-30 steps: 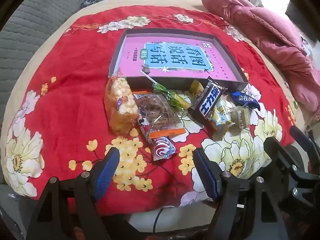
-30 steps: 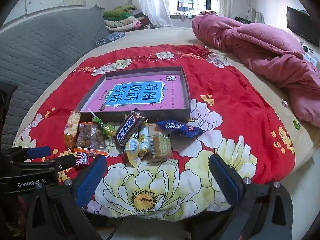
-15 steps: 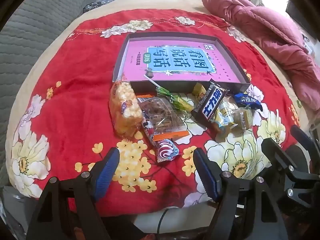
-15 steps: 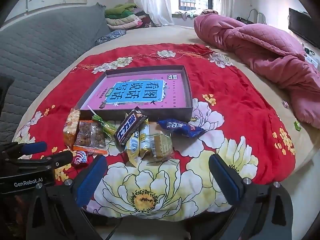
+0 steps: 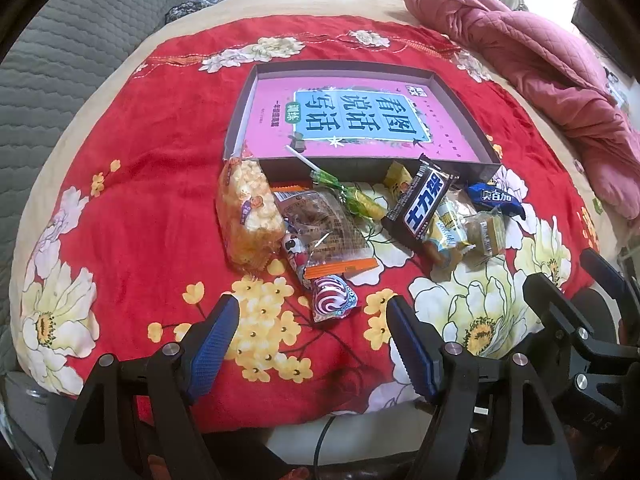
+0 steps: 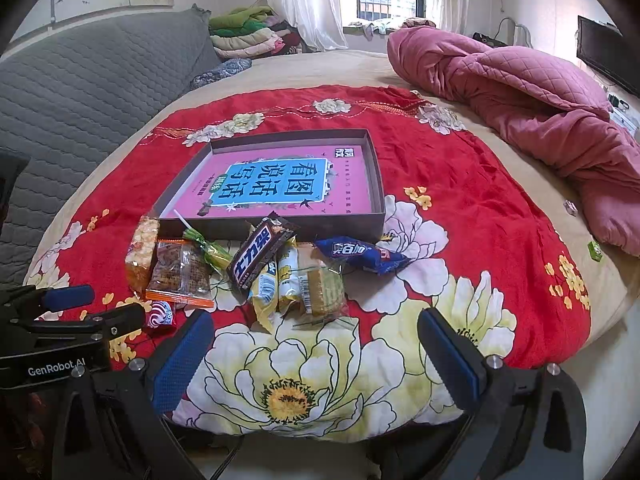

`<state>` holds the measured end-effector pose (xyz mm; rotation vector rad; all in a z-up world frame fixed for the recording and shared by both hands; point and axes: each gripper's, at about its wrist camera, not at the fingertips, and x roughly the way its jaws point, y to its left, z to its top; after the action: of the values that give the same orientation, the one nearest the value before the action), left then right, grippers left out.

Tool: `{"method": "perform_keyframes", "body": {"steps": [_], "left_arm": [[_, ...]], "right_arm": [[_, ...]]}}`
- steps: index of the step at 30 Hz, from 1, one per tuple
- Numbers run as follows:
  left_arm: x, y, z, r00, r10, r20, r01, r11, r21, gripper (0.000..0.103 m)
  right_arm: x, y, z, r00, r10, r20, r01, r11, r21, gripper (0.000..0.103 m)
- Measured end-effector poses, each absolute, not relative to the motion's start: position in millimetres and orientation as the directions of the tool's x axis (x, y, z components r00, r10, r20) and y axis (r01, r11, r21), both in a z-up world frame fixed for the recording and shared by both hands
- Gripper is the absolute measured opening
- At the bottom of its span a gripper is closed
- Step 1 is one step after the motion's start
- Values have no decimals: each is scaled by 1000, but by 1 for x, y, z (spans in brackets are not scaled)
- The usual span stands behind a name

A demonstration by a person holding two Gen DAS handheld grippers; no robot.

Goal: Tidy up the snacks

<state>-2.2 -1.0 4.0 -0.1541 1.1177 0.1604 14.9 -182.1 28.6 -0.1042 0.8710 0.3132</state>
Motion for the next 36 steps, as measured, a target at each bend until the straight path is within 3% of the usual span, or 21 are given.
{"method": "perform_keyframes", "body": {"steps": [36], "left_arm": [[-4, 3, -2, 415, 52, -909, -214, 976, -42, 77]], "right_arm": [[18, -183, 25, 594, 227, -772, -313, 949, 38, 102]]}}
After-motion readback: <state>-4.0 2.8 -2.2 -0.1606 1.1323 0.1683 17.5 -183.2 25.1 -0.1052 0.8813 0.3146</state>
